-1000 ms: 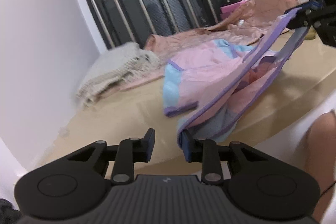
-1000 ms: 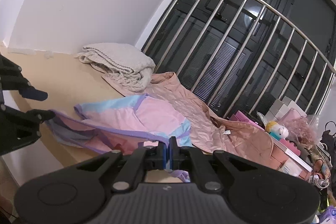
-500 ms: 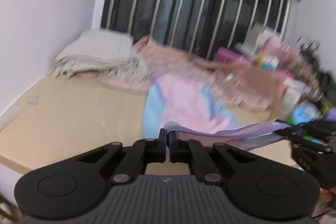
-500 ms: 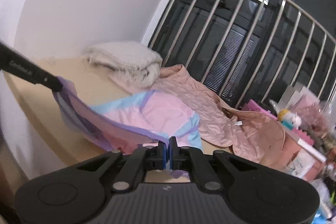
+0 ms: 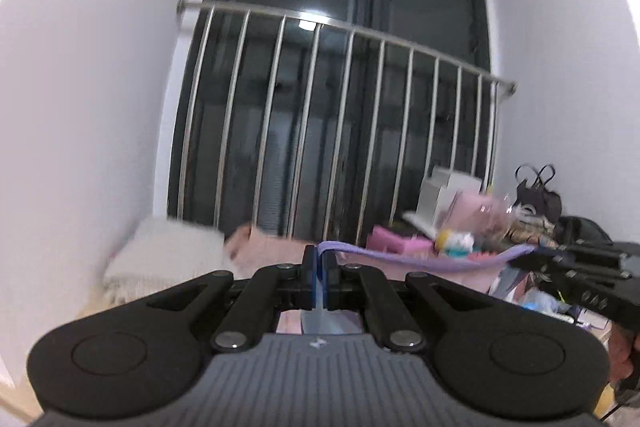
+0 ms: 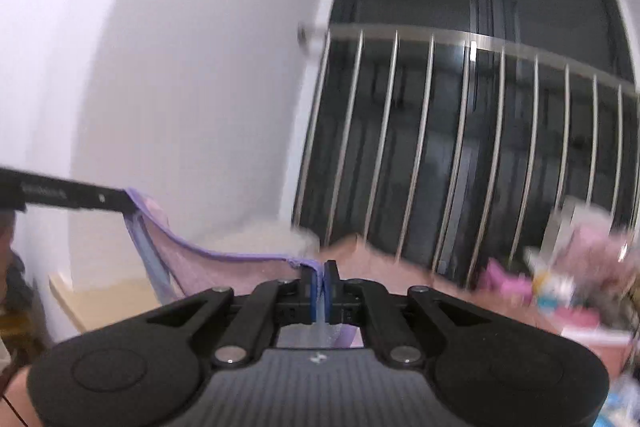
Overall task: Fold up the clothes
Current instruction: 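Lift the garment up with both grippers, holding it by the trimmed edge, then lower the garment onto the table and open both grippers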
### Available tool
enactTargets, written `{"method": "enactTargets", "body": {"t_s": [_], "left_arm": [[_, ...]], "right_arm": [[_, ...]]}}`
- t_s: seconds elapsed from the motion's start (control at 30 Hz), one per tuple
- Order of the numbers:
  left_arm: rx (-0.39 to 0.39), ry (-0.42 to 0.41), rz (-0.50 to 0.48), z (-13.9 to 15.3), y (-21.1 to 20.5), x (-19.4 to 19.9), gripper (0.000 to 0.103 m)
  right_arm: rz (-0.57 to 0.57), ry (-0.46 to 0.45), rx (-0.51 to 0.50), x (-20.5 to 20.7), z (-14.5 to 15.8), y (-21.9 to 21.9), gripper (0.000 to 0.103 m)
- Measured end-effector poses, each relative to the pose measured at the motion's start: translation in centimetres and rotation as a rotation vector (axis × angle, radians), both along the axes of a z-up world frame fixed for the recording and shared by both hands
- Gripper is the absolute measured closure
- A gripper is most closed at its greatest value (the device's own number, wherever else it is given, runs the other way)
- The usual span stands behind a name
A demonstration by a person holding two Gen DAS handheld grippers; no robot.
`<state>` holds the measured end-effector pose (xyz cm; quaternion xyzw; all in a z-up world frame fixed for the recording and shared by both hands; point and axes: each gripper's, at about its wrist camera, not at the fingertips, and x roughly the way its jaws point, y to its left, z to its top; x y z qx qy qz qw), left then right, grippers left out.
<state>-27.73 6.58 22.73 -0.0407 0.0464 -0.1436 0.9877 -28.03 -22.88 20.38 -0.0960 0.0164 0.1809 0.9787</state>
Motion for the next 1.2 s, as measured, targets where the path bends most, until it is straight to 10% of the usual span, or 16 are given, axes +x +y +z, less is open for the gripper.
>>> {"method": "enactTargets", "body": {"t_s": [0.13,0.37,0.5,0.6,0.77,0.93,1.13,1.2], "left_arm": [[0.036,0.071,0.0,-0.6,-0.7,3.5,0.101],[0.135,0.313,0.066,-5.7,-1.6,21.7,0.101],[0.126,0.206,0.143,1.0,-2.4,30.2,0.101],[0.063,-0.076,0.115,10.7,-2.6,26.8,0.101],[0.099,-0.145,0.076,8.7,-3.2,21.3,0.101],[0.137,-0.207,0.037,6.4,-3.9,16.0,0.101],[0.218,0.301,-0.053,-12.4,-5.1,17.4,0.091],[0.113,0.419,-0.142,-15.8,-3.3,15.6,0.082]], "right_arm": [[-0.025,0.013,-0.005,1.1,0.9,-1.3,0.1],[-0.11,0.328,-0.082,18.8,-5.1,0.7,0.1],[-0.203,0.301,-0.061,30.4,-1.5,2.0,0.101],[-0.196,0.028,0.031,29.7,6.4,1.5,0.101],[-0.181,-0.346,0.09,21.5,13.6,0.0,0.1],[-0.169,-0.222,-0.002,18.8,7.2,-0.2,0.1],[-0.184,0.264,-0.146,20.5,-10.1,-0.9,0.099],[-0.108,0.409,-0.139,18.3,-14.0,-1.9,0.094]]}}
